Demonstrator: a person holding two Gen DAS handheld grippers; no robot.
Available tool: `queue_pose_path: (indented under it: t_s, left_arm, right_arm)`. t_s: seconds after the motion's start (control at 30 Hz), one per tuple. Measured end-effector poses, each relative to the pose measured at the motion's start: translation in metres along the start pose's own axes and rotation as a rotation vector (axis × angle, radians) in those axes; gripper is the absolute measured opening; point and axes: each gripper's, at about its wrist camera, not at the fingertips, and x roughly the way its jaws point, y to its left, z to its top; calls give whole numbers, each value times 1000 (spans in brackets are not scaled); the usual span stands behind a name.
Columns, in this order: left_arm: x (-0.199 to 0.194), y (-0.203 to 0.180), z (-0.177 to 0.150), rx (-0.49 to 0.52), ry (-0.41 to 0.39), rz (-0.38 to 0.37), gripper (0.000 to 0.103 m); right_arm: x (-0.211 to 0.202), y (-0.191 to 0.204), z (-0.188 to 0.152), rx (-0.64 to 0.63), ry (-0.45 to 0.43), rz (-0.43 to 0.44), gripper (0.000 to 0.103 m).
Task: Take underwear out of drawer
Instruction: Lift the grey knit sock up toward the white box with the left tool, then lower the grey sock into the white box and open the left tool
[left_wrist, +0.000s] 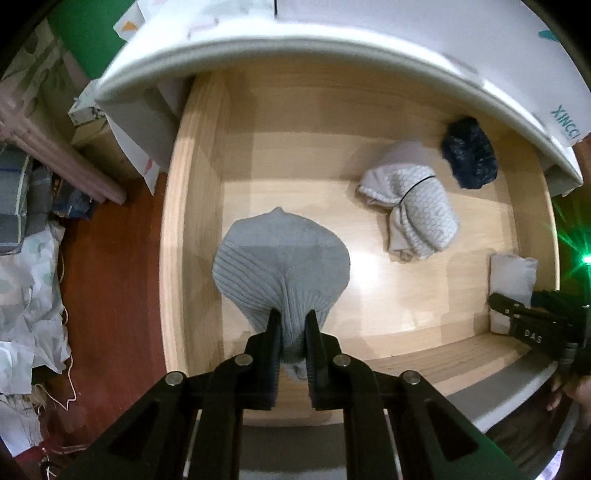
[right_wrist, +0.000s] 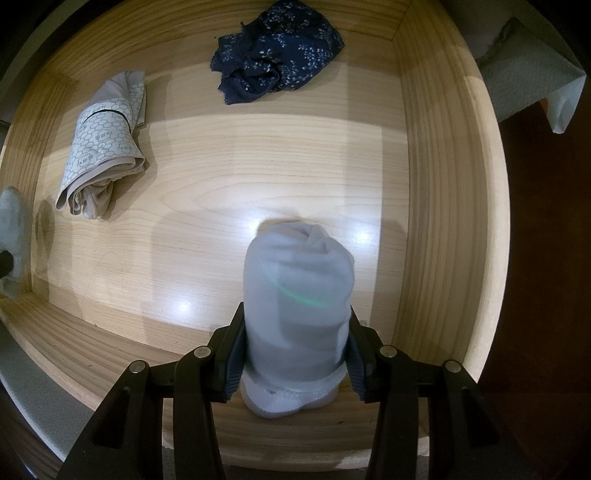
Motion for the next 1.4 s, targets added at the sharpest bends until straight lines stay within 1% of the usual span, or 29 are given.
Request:
queue_pose_path:
  t_s: [0.17, 0.33, 0.6, 0.77, 0.9, 1.1, 1.23, 1.33, 1.4]
  left_arm:
    - [-21, -11, 2, -5, -35, 1, 10]
    - [-38, -10, 3, 5, -73, 1, 10]
    - [-76, -8, 3, 26, -139, 8, 10]
    - [-109, -4, 6, 22, -192, -6, 10]
    - [-144, 0, 14, 21, -247, -17, 10]
    - [-211, -2, 39, 42, -358, -14, 10]
    - [-249, -12, 66, 75, -427, -1, 10]
    - [-262, -19, 84, 84, -444, 6, 10]
    - [-265, -26, 101, 86, -447, -5, 10]
  right_arm:
    - [0, 0, 1, -1, -1, 1, 43]
    - [1, 0, 1, -2, -1, 1, 43]
    - [1, 2, 4, -3, -2, 2, 43]
    - [2, 3, 6, -3, -1, 3, 43]
    - [2, 5, 7, -3, -1, 3, 43]
    - [2, 5, 8, -3, -1, 2, 43]
    - [2, 5, 7, -1, -2, 5, 43]
    - [2, 3, 7, 1, -3, 9, 43]
    - [2, 3, 7, -1, -3, 9, 43]
